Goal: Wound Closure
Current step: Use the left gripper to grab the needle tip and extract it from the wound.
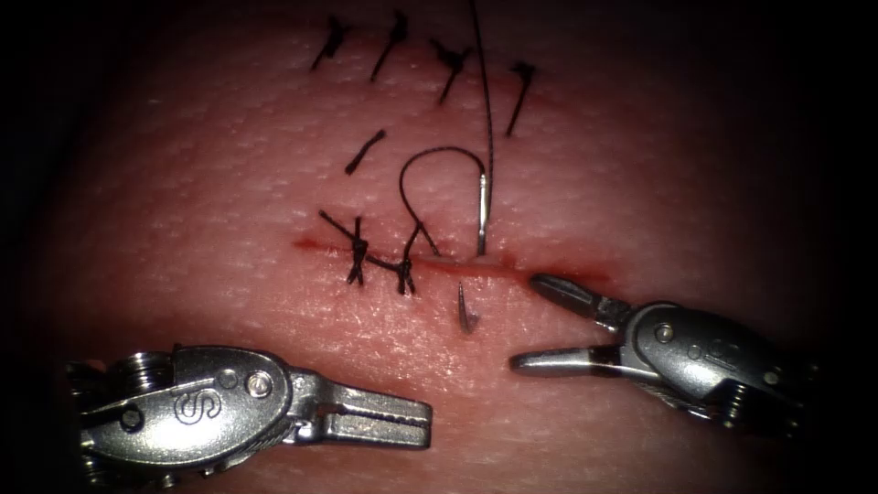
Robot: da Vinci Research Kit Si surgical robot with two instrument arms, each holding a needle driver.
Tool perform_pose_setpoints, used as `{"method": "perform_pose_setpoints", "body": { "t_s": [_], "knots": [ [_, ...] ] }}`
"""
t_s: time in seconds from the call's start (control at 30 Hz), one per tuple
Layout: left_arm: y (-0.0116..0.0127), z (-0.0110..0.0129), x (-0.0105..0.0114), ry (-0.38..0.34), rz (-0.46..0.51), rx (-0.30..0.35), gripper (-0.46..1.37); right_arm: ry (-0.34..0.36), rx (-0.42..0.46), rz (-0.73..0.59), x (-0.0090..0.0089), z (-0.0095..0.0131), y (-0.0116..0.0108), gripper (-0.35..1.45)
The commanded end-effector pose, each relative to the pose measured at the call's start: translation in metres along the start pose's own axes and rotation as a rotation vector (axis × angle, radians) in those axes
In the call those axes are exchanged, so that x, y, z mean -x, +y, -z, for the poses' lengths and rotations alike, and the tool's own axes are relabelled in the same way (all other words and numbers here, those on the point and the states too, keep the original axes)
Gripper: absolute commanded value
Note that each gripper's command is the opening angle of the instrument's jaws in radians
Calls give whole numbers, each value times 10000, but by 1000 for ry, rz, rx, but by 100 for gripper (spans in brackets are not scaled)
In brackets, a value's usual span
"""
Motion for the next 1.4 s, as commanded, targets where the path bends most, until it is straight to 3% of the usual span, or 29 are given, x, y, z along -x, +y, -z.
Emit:
{"method": "perform_pose_setpoints", "body": {
  "t_s": [0.03, 0.27, 0.67, 0.87, 1.27, 1.37, 1.4],
  "knots": [
    [-2, 1, 4, -21, -7, 3, 25, 0, -3, 1, 0, 2, 0, 49],
    [-12, -1, 25, -75, 1, -4, 57, -30, -34, 30, -1, 16, 0, 51],
    [-55, -20, 60, -72, -1, -5, 78, -30, -58, 29, -2, 20, -3, 51],
    [-75, -26, 71, -71, 0, -9, 80, -29, -65, 29, -2, 19, -5, 50],
    [-101, -61, 75, -79, -19, 22, 77, -29, -66, 30, -1, 19, -6, 50],
    [-107, -66, 81, -81, -26, 26, 68, -29, -71, 35, -2, 19, -8, 50],
    [-108, -68, 84, -80, -29, 25, 54, -29, -71, 35, -3, 19, -9, 49]
  ]
}}
